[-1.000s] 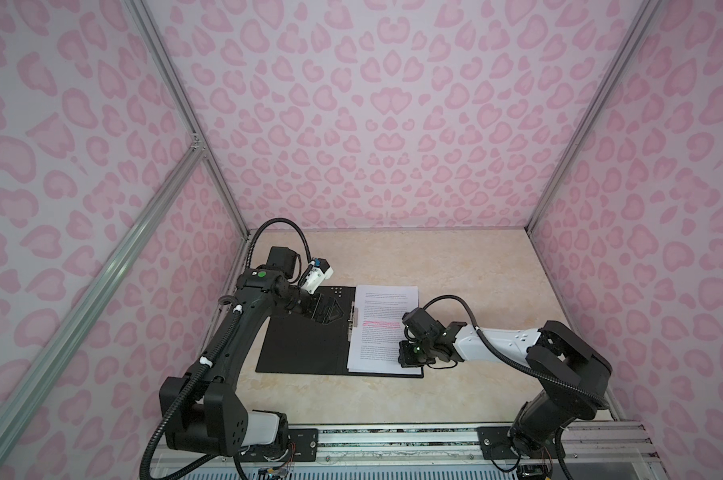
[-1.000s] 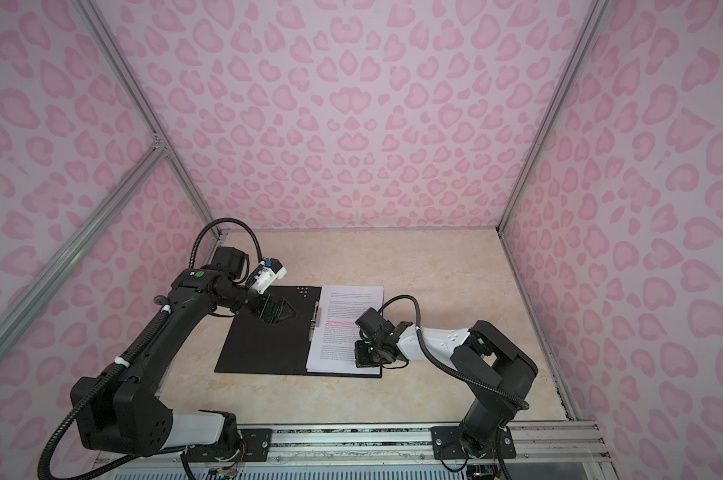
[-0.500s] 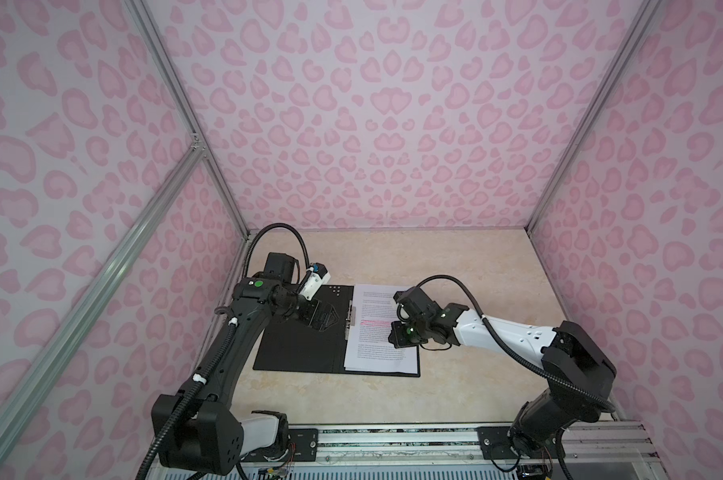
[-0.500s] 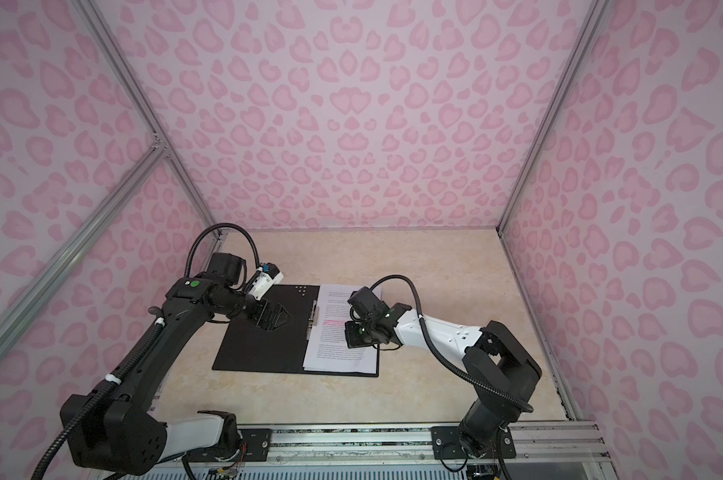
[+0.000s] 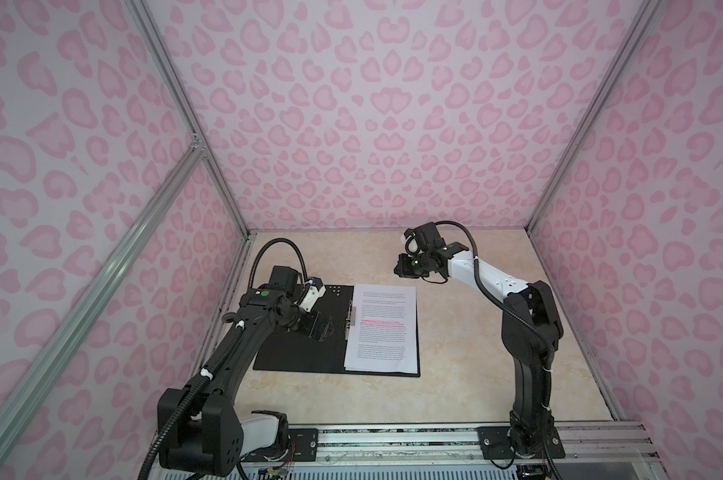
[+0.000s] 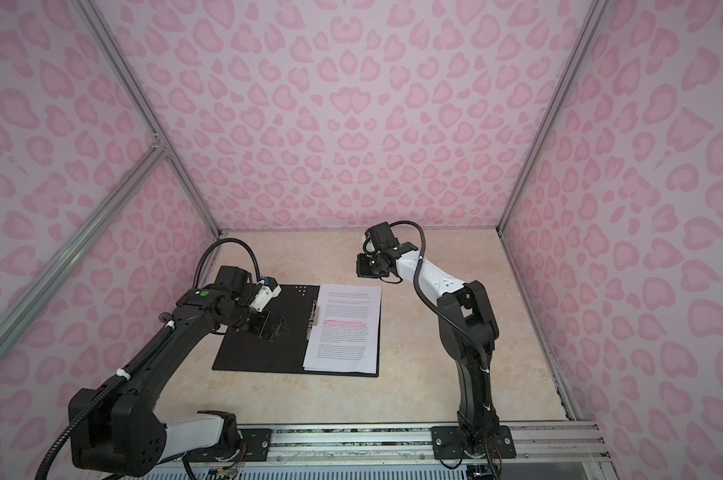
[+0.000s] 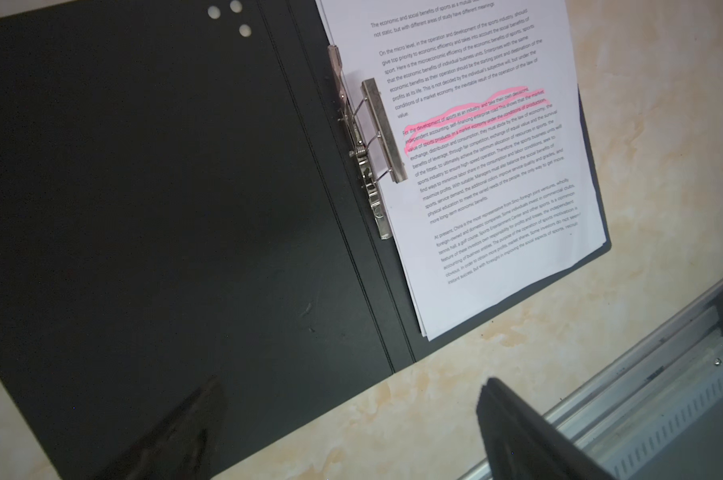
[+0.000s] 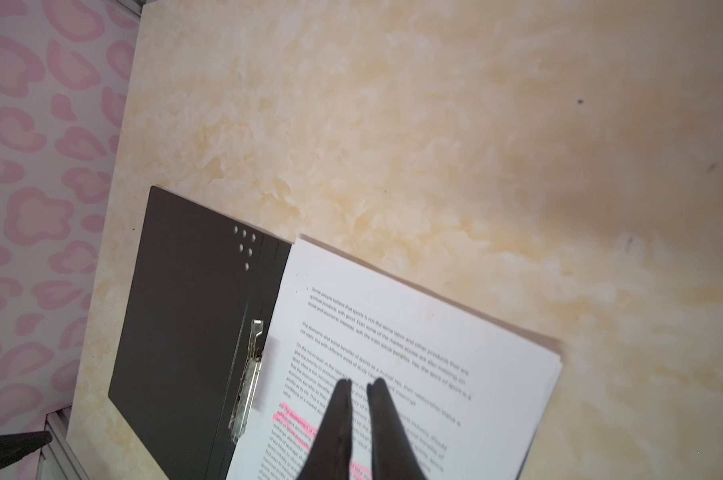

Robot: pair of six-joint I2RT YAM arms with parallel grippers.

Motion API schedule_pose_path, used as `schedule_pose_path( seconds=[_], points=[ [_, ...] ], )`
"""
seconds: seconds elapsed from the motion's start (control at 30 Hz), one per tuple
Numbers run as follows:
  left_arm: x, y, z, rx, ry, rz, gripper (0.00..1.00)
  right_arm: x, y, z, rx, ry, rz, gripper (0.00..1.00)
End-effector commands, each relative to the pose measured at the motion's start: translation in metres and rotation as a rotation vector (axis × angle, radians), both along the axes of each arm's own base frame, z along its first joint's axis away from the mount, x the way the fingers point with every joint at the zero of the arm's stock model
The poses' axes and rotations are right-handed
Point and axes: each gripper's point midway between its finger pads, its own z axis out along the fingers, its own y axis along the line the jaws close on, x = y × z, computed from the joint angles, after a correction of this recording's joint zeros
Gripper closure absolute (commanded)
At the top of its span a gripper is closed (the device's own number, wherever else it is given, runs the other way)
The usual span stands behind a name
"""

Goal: Put the files into the folder

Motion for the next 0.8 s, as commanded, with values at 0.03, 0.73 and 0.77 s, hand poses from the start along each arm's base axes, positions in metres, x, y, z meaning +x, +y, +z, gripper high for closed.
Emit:
schedule_pose_path(
  seconds=[0.03,0.73,0.77],
  points=[
    [0.023,0.004,-0.003,0.012,-0.021,0.082,0.02,0.016,0.019,-0.029,-0.003,0.043,0.109,0.86],
    [0.070,0.000,-0.085,-0.050,0.147,0.281,0.02,0.031,0.059,-0.108,0.010,0.186,0.224,0.87],
    [0.070,0.000,-0.087,-0.057,0.155,0.289,0.02,0.030,0.060,-0.109,0.013,0.190,0.225,0.87]
  ],
)
